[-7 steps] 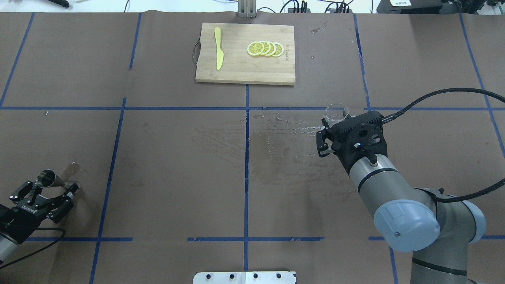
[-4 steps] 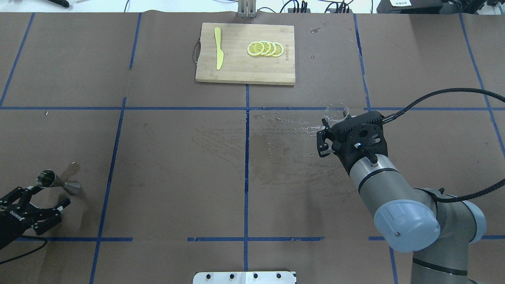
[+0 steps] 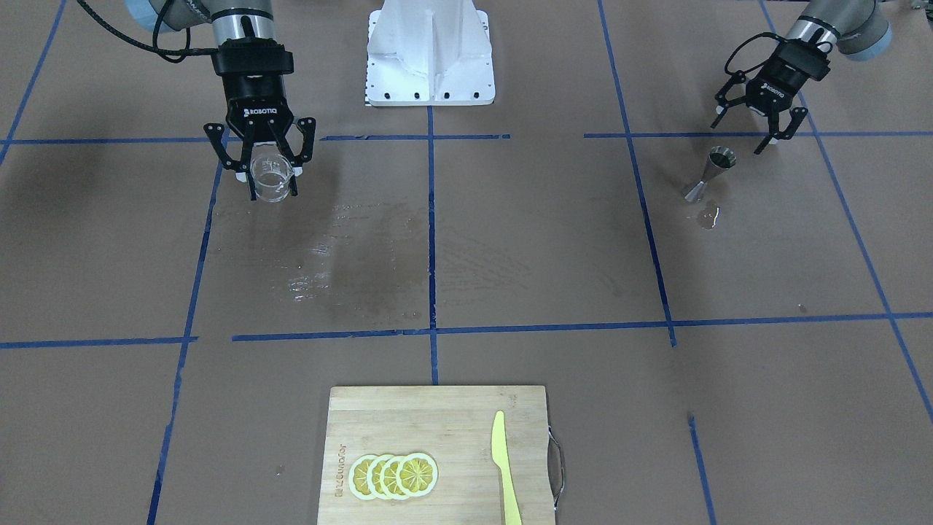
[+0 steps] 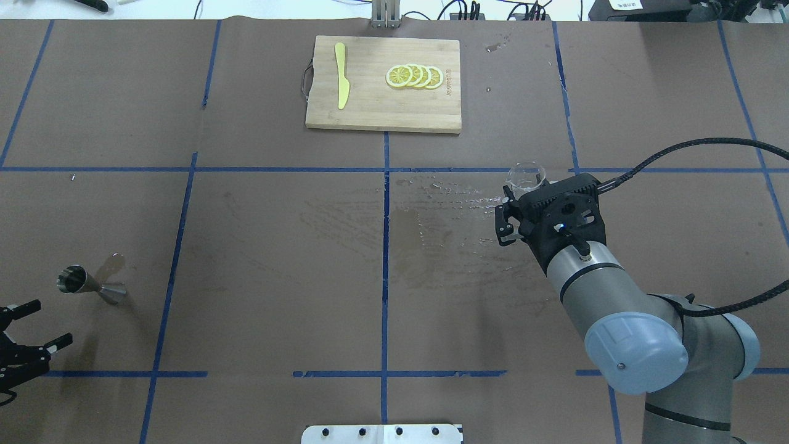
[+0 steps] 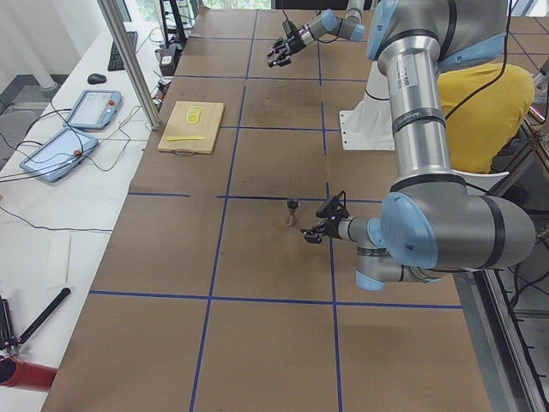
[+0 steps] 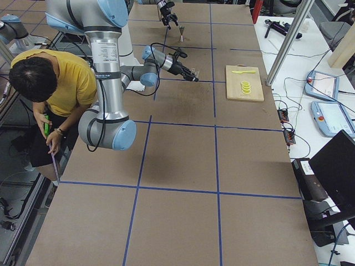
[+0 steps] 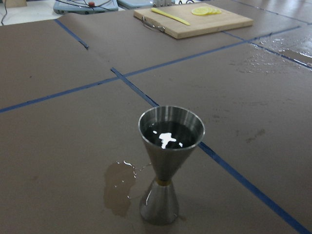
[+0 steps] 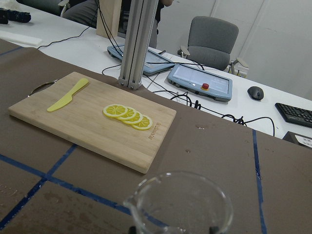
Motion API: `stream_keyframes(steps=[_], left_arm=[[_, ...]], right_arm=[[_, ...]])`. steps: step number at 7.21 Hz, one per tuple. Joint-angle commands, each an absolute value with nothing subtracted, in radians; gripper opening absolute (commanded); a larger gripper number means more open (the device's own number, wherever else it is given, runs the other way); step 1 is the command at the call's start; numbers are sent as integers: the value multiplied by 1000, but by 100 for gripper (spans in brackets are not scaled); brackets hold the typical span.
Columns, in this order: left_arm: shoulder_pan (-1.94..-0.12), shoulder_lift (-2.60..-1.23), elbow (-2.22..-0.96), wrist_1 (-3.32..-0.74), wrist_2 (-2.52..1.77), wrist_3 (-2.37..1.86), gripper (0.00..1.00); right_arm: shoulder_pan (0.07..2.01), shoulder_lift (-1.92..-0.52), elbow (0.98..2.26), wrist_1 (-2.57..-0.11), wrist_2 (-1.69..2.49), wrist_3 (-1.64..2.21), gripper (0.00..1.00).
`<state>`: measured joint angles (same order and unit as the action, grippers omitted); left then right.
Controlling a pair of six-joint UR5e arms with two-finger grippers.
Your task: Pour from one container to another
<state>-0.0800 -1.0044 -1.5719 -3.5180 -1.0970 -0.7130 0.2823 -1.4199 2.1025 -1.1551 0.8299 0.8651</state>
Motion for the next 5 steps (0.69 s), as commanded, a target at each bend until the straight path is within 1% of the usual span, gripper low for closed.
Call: stream_keyframes(steps=[1,2,3,4,5], left_arm=[[-264,-937,-1536,-3490,-1326,-710,100],[-475,-972,-1529,-3409,-1506,-697,100],[-679,-1073,-1525,-3269,-1661,-645,100],[-821,-1159,-1526,-3120,-1676,-502,100],[-912,-1230,-1528,-2985,-1721,-439,100]], right_arm=[[282,-1422,2100,-1155,830,865,15],[281,-1420,2097,-1155,830,865,15],[281,-1420,2086,-1155,830,865,15],[281,-1419,2083,-1155,830,865,15],[279,-1410,2066,-1155,830,867,15]])
